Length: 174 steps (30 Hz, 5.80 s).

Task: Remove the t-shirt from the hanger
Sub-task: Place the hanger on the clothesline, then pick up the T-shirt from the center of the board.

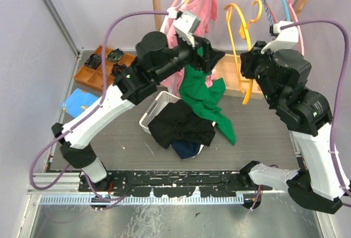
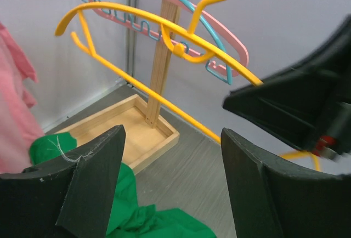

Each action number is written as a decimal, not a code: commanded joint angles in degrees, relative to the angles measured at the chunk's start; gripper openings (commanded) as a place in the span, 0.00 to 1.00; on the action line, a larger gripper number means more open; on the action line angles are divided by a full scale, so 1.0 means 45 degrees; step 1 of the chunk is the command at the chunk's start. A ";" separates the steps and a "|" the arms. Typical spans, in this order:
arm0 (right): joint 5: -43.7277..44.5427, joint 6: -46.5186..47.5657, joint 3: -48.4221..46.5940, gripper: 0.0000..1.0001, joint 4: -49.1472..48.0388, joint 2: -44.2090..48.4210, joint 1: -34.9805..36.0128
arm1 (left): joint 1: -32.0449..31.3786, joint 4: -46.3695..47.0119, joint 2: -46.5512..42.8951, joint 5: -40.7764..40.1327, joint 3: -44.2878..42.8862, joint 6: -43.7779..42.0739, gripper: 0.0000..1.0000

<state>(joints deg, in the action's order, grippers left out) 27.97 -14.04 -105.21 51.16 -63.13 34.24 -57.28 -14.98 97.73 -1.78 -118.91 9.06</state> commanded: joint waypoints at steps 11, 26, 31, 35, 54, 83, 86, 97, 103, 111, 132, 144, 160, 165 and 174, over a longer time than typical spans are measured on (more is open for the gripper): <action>0.0648 0.1109 -0.2074 0.00 -0.3016 -0.2858 -0.1616 | -0.0039 -0.0025 -0.4526 -0.1084 0.3655 0.1112 0.93; -0.4156 0.1037 -0.3182 0.00 -0.4280 -0.4766 -0.4804 | -0.0023 -0.0992 -0.5996 -0.1248 0.4603 0.0044 0.98; -0.4696 0.0994 -0.3856 0.00 -0.4259 -0.5375 -0.5312 | -0.0008 -0.1288 -0.5996 -0.1376 0.4629 -0.0015 0.98; -0.5038 0.0830 -0.4537 0.00 -0.3925 -0.5964 -0.5634 | -0.0016 -0.1521 -0.5940 -0.1567 0.4604 0.0052 0.98; -0.5818 0.0054 -0.2929 0.14 -0.3563 -0.5792 -0.6281 | 0.0069 -0.1912 -0.5897 -0.1869 0.4303 -0.0335 0.98; -0.8640 -0.0302 0.3841 0.57 -0.3087 0.2039 -0.6281 | 0.0056 -0.2530 -0.7025 -0.3053 0.5868 0.1063 0.98; -0.8863 -0.0620 0.5179 0.57 -0.3107 0.2736 -0.6281 | 0.0071 -0.2614 -0.7135 -0.3055 0.5955 0.1221 0.98; -1.0088 -0.1303 0.8668 0.57 -0.4182 0.3252 -0.6262 | 0.0053 -0.2759 -0.7029 -0.3169 0.5782 0.1589 0.98; -0.9846 -0.1739 0.9829 0.57 -0.5600 0.2245 -0.5955 | 0.0069 -0.2774 -0.7014 -0.3501 0.5734 0.1806 0.98; -0.8551 -0.2042 1.0532 0.64 -0.8004 -0.0366 -0.4079 | 0.0053 -0.2930 -0.6897 -0.3701 0.5477 0.2028 0.98; -0.6039 -0.2576 1.1082 0.77 -1.3496 -0.5818 -0.2794 | 0.0058 -0.4173 -0.6484 -0.4670 0.4396 0.2460 0.98; -0.6045 -0.2405 0.9710 0.34 -1.3288 -0.7806 -0.2233 | 0.0064 -0.4459 -0.6504 -0.5062 0.4212 0.2557 0.98; -0.3976 -0.1642 1.0597 0.01 -1.1510 -0.3846 -0.1169 | 0.0053 -0.3613 -0.7381 -0.4833 0.5080 0.2232 0.98; -0.3543 -0.1431 1.0128 0.01 -1.0423 -0.2093 -0.0695 | 0.0063 -0.3411 -0.7667 -0.4748 0.5411 0.2104 0.98; -0.2104 0.0046 0.7862 0.01 -0.9226 0.0142 0.0624 | 0.0069 -0.2961 -0.8171 -0.4603 0.6025 0.1734 0.98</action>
<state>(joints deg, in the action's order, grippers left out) 14.81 -17.93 -61.71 11.33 -66.63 35.07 -57.10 -31.81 62.52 -23.11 -93.38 18.39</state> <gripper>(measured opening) 0.092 0.980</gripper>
